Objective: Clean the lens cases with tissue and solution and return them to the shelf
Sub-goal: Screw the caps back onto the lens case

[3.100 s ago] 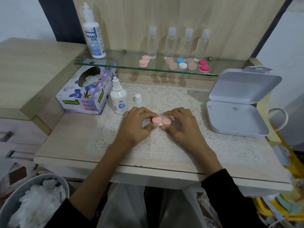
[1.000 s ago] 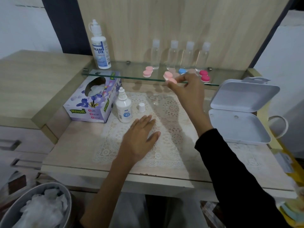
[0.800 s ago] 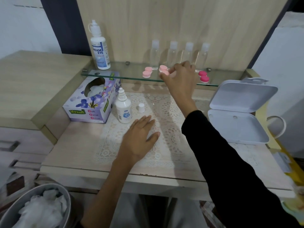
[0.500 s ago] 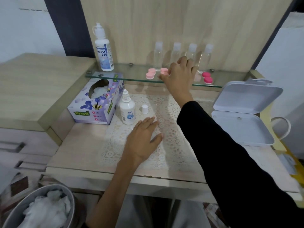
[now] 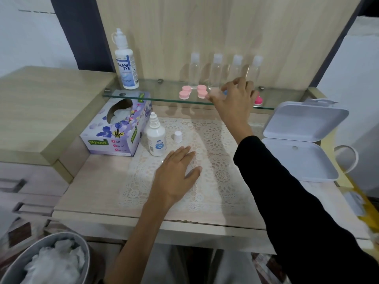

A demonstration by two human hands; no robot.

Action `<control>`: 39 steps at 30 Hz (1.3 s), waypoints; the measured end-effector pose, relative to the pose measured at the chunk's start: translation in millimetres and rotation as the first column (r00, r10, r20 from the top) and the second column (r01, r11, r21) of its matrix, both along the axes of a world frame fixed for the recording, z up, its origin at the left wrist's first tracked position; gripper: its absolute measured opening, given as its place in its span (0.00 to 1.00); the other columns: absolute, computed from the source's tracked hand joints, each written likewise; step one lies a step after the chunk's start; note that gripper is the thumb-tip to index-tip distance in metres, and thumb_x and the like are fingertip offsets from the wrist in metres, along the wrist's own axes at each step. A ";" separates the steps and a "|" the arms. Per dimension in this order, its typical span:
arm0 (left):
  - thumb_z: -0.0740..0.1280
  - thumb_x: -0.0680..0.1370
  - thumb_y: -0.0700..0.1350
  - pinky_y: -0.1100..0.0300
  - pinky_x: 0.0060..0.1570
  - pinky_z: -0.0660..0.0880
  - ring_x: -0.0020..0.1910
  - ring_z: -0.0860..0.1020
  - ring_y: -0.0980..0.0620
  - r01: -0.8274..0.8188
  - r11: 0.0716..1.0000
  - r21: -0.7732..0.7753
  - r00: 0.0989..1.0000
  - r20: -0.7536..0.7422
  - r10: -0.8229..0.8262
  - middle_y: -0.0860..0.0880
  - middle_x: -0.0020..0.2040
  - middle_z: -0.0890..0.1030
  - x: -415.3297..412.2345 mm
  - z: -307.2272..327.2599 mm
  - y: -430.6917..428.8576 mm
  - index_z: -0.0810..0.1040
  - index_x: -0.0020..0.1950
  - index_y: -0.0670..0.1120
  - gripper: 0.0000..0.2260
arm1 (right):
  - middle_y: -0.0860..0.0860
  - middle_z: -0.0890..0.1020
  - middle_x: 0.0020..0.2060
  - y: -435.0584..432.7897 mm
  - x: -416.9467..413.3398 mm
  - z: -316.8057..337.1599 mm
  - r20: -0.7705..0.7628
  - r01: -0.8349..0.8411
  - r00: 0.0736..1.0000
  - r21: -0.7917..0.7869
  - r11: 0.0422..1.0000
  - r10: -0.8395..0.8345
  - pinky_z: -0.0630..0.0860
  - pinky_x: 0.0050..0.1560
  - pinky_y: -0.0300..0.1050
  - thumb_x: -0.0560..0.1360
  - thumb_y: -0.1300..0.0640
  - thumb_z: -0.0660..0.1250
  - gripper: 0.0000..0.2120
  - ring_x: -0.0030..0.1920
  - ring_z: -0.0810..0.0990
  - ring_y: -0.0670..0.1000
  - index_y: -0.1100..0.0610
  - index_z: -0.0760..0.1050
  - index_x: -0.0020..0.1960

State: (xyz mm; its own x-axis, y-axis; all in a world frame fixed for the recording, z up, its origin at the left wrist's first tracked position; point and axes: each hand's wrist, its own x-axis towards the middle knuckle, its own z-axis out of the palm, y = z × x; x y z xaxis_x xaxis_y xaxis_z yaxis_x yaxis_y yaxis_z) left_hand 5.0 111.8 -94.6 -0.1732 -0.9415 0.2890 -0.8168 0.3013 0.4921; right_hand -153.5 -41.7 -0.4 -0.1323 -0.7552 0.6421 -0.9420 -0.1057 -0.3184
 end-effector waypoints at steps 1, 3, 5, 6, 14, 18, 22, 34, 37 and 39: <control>0.52 0.76 0.62 0.63 0.73 0.46 0.75 0.55 0.59 0.002 1.000 -0.001 1.000 0.001 -0.002 0.53 0.75 0.62 -0.1 0.1 0.0 0.66 0.73 0.49 0.30 | 0.52 0.74 0.58 0.1 -1.1 -1.2 0.001 0.004 1.000 -0.003 1.000 -0.004 0.59 0.57 0.50 0.68 0.33 0.69 0.26 0.59 0.69 0.55 0.54 0.80 0.53; 0.52 0.76 0.62 0.64 0.73 0.46 0.75 0.55 0.58 0.002 1.000 -0.004 1.000 0.003 -0.002 0.53 0.75 0.62 -0.1 0.5 -0.4 0.66 0.73 0.49 0.30 | 0.52 0.75 0.57 0.3 -1.1 -2.8 -0.006 0.002 1.000 -0.020 1.000 -0.002 0.59 0.56 0.50 0.68 0.34 0.68 0.25 0.58 0.69 0.55 0.55 0.81 0.51; 0.53 0.76 0.61 0.64 0.72 0.46 0.75 0.56 0.58 0.000 1.000 -0.007 1.000 0.002 0.000 0.53 0.75 0.62 0.0 0.6 -0.2 0.66 0.73 0.49 0.29 | 0.52 0.76 0.56 0.8 0.0 -3.0 -0.014 -0.002 1.000 -0.046 0.999 0.002 0.58 0.54 0.49 0.69 0.36 0.69 0.23 0.57 0.70 0.56 0.55 0.81 0.48; 0.53 0.76 0.61 0.64 0.72 0.46 0.75 0.56 0.58 -0.001 1.000 -0.008 1.000 0.003 0.001 0.53 0.75 0.62 0.1 0.5 0.0 0.66 0.73 0.49 0.28 | 0.52 0.76 0.56 1.5 0.4 -2.6 -0.019 -0.003 1.000 -0.046 0.999 0.002 0.58 0.54 0.49 0.69 0.37 0.69 0.22 0.57 0.70 0.56 0.55 0.81 0.48; 0.53 0.76 0.61 0.64 0.73 0.46 0.75 0.55 0.59 0.006 1.000 0.000 1.000 -0.002 -0.006 0.54 0.75 0.62 0.9 -0.3 0.1 0.66 0.74 0.49 0.29 | 0.50 0.76 0.57 27.0 -10.0 -0.9 0.070 -0.074 0.994 -0.115 0.991 0.082 0.59 0.55 0.48 0.69 0.40 0.70 0.17 0.57 0.71 0.55 0.52 0.83 0.47; 0.53 0.76 0.61 0.65 0.72 0.45 0.75 0.55 0.59 0.002 1.000 -0.010 1.000 0.001 -0.002 0.54 0.75 0.62 0.8 -1.1 0.7 0.66 0.73 0.49 0.29 | 0.50 0.77 0.54 64.0 -19.2 -9.3 0.192 -0.185 0.959 -0.129 0.974 0.208 0.62 0.55 0.48 0.69 0.39 0.71 0.17 0.57 0.72 0.54 0.52 0.83 0.47; 0.49 0.75 0.65 0.63 0.73 0.47 0.75 0.55 0.58 0.008 1.000 0.003 1.000 0.001 -0.008 0.53 0.75 0.62 1.2 -1.7 0.5 0.66 0.73 0.49 0.32 | 0.44 0.78 0.48 98.0 -29.6 -35.7 0.315 -0.417 0.870 0.063 0.906 0.379 0.71 0.56 0.57 0.71 0.40 0.70 0.16 0.50 0.71 0.47 0.49 0.82 0.52; 0.48 0.74 0.64 0.61 0.73 0.48 0.75 0.58 0.55 0.033 0.999 -0.009 0.999 0.002 -0.033 0.51 0.74 0.64 0.0 -2.1 0.8 0.67 0.73 0.49 0.32 | 0.35 0.73 0.41 127.6 -33.2 -84.1 0.276 -0.579 0.806 0.186 0.794 0.524 0.64 0.49 0.47 0.69 0.39 0.67 0.16 0.46 0.67 0.34 0.47 0.81 0.51; 0.51 0.76 0.63 0.54 0.73 0.54 0.73 0.62 0.53 0.060 0.998 -0.017 0.998 -0.021 -0.061 0.51 0.71 0.69 0.5 -1.1 0.1 0.68 0.72 0.52 0.28 | 0.38 0.74 0.42 127.4 -33.3 -85.9 0.276 -0.585 0.802 0.183 0.790 0.530 0.65 0.49 0.47 0.69 0.41 0.68 0.15 0.46 0.68 0.36 0.48 0.81 0.51; 0.53 0.77 0.62 0.49 0.70 0.62 0.70 0.66 0.52 0.070 0.997 -0.041 0.997 -0.014 -0.070 0.52 0.69 0.72 1.5 -1.4 -1.4 0.70 0.70 0.53 0.25 | 0.38 0.74 0.42 127.7 -33.2 -85.0 0.273 -0.585 0.802 0.185 0.789 0.531 0.66 0.49 0.47 0.69 0.41 0.69 0.16 0.44 0.67 0.38 0.48 0.82 0.51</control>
